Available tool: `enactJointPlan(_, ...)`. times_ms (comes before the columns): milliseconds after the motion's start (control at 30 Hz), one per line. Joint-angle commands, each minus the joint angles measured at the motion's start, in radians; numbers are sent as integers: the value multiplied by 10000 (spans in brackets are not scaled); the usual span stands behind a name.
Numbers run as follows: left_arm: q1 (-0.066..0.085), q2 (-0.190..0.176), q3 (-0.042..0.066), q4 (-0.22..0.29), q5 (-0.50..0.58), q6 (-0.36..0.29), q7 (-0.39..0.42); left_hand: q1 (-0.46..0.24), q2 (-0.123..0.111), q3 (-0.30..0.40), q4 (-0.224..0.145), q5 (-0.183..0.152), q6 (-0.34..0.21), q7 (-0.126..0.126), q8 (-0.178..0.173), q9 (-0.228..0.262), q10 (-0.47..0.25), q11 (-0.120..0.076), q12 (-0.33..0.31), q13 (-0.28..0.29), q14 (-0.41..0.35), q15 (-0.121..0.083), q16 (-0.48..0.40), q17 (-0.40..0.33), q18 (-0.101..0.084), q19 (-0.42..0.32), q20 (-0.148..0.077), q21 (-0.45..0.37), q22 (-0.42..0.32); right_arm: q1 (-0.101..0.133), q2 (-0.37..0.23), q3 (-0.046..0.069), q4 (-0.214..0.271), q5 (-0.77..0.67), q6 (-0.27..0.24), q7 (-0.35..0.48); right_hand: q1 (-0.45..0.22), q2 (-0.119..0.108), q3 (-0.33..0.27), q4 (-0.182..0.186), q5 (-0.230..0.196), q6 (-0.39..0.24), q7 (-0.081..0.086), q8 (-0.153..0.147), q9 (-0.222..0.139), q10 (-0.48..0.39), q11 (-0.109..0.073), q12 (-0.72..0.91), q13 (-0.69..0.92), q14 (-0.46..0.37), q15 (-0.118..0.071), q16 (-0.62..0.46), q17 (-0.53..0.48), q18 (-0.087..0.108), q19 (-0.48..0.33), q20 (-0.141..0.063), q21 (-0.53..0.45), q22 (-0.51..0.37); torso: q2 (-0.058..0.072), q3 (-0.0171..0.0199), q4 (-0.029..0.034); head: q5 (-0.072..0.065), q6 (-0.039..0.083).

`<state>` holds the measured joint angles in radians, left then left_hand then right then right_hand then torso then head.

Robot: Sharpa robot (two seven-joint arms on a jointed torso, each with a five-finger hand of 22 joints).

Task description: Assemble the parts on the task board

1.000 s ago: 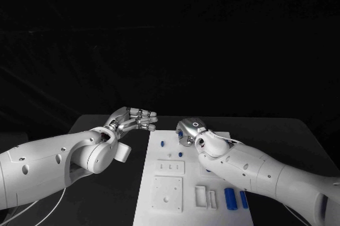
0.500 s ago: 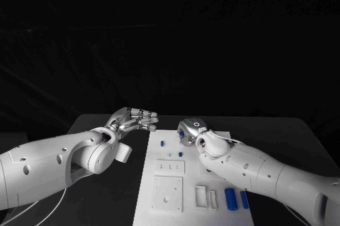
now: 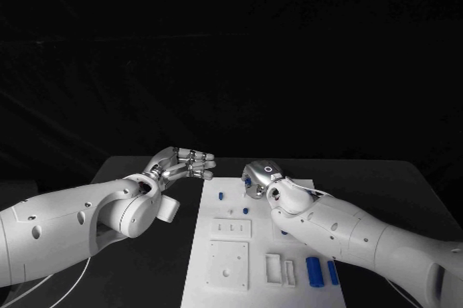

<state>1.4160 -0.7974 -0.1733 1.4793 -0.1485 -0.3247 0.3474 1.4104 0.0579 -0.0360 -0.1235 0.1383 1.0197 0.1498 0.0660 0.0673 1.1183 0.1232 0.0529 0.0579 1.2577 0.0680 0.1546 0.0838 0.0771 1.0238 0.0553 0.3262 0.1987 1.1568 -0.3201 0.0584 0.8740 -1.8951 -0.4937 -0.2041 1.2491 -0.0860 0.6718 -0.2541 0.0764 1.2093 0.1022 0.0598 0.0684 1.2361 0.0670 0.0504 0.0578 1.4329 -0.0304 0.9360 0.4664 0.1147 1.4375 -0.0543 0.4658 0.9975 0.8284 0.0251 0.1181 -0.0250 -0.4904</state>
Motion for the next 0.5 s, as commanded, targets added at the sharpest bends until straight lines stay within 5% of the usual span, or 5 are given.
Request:
enactJointPlan(33,15,37,9,-17,-46,106,46,-74,1,-5,-63,50,-73,-12,-31,-13,-57,12,51,15,-20,68,28,-11,-103,-10,16,72,-15,-35,71,-18,-82,21,229,-11,80,-45,52,14,-49,-138,12,29,-19,-95,-18,68,5,47,46,-7,-15,190,60,38,-60,29,17,1,5,-10,19)
enactJointPlan(500,26,76,10,-54,-46,108,38,-74,1,-5,-63,50,-73,-12,-31,-13,-57,12,51,15,-20,68,28,-11,-103,-10,16,72,-15,-35,138,-19,-135,262,621,136,65,-121,-81,51,-34,-380,70,31,-29,-379,63,65,1,48,113,-7,-40,256,127,119,-248,130,30,-4,9,11,17)
